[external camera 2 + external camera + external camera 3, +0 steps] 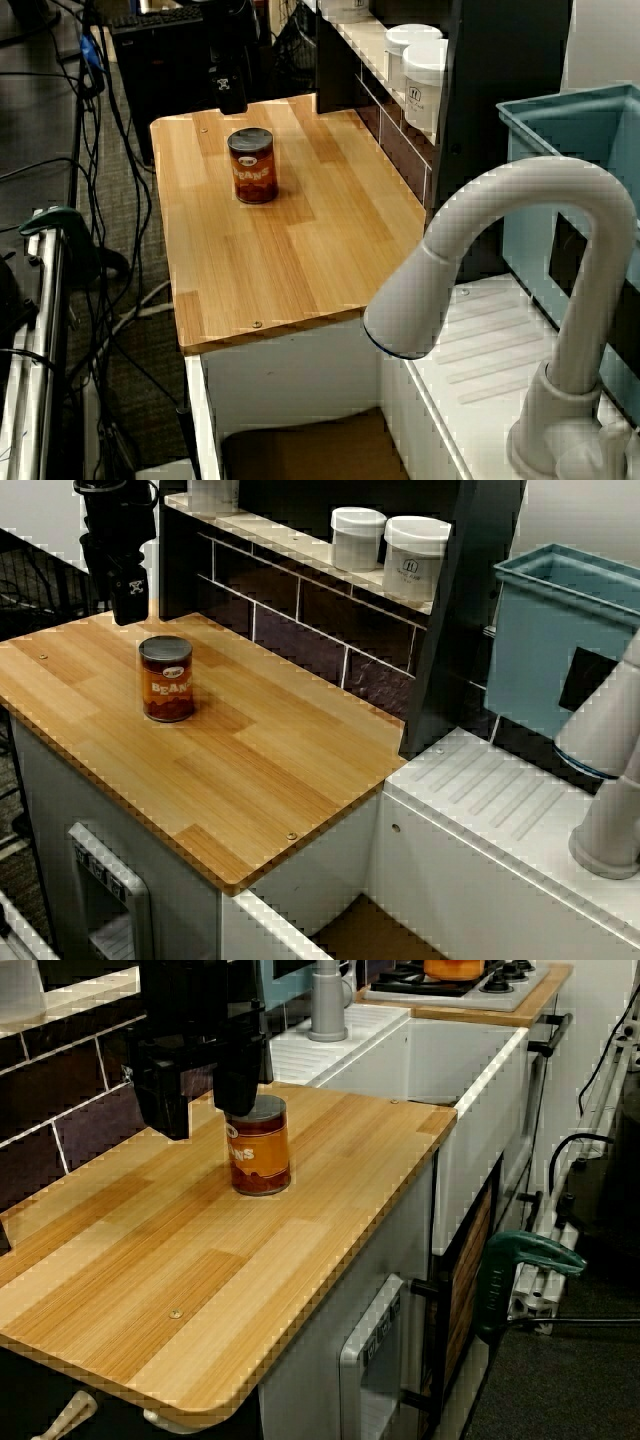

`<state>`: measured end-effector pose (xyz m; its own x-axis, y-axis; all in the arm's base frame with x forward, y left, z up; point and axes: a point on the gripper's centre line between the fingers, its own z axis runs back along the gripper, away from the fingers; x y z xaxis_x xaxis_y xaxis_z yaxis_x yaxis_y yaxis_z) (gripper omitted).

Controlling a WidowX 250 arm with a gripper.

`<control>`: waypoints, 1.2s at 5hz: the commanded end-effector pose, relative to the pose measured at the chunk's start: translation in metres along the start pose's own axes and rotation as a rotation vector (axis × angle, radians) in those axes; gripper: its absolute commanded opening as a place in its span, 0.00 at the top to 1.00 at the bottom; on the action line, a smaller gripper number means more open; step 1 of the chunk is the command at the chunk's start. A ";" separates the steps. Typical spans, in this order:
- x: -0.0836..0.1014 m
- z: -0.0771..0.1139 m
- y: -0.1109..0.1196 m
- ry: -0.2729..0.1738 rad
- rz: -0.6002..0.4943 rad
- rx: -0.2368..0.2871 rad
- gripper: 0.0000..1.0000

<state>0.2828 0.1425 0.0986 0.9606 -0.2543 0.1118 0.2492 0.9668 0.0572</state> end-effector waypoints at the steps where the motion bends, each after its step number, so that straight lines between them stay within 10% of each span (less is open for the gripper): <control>1: 0.000 0.000 0.000 0.000 0.000 0.000 0.00; 4: 0.005 -0.030 0.039 0.051 0.103 0.030 0.00; 6: -0.001 -0.037 0.017 0.037 0.042 0.046 0.00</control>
<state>0.2848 0.1562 0.0401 0.9783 -0.2055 0.0248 0.2041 0.9777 0.0494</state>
